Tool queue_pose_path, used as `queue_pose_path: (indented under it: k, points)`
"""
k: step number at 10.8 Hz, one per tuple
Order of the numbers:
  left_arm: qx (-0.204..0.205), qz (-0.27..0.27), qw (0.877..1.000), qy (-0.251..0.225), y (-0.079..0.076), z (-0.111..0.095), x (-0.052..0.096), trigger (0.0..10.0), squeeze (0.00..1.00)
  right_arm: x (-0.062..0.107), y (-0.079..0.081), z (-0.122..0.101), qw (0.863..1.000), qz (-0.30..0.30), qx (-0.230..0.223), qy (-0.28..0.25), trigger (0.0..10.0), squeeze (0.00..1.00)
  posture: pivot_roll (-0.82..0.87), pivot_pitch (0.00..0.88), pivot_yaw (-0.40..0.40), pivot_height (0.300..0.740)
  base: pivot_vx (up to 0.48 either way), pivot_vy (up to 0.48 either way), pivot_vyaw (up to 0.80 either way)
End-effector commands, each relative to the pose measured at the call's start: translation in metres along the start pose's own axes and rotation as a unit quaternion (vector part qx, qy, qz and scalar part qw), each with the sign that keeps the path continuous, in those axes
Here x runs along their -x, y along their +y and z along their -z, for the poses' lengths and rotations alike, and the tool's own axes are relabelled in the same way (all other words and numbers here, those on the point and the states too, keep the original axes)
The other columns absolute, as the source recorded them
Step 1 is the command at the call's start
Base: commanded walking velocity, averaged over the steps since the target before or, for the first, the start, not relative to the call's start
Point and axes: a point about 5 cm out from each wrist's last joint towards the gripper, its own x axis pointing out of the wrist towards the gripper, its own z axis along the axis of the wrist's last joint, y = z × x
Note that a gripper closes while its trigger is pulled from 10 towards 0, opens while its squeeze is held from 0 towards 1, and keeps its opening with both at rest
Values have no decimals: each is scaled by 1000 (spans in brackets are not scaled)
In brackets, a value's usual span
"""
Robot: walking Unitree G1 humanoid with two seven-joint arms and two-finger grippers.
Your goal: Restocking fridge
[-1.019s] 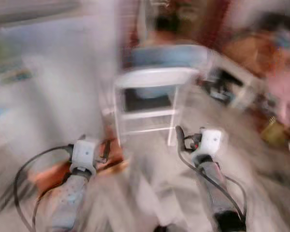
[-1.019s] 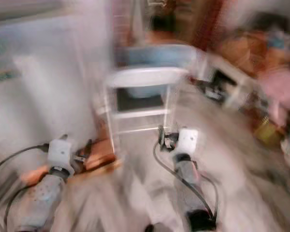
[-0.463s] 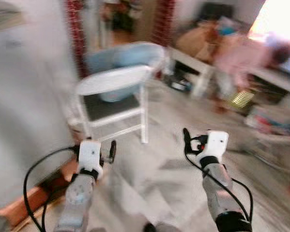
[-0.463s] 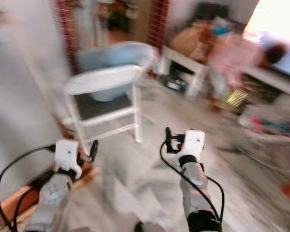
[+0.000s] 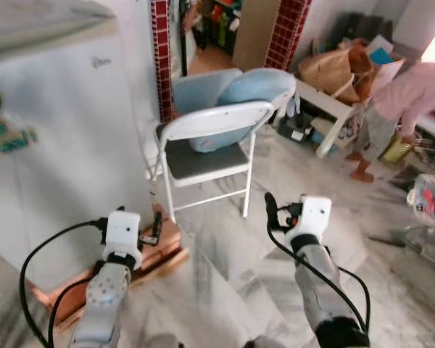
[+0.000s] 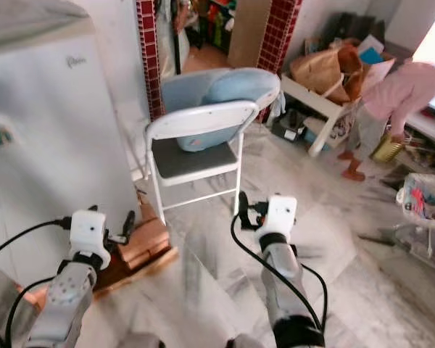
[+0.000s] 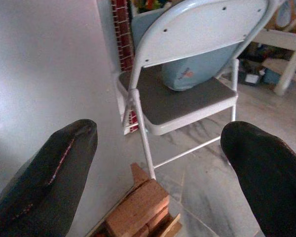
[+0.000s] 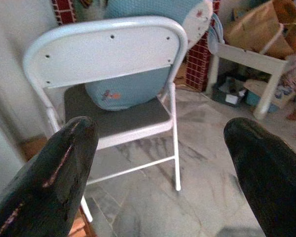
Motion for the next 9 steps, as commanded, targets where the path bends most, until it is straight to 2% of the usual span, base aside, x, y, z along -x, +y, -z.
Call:
queue_pose_path:
  k: [1,6,7,9]
  points:
    - [-6,14,1000,-12,-7,-5,-2,10000,0,2,-10,1,1000,18,3,1,10000,0,174,33,-43,740,0,0,0]
    - [-35,57,998,-5,-3,-9,-7,10000,0,2,-14,1,997,72,-16,-15,10000,0,141,17,87,740,0,0,0]
    - [-39,70,997,-6,-6,-16,-18,10000,0,6,-15,4,996,83,-15,-14,10000,0,139,21,74,740,0,0,0]
    - [-46,71,996,-16,-7,-23,-25,10000,0,-1,-10,0,998,61,-1,-13,10000,0,163,15,35,740,0,426,0]
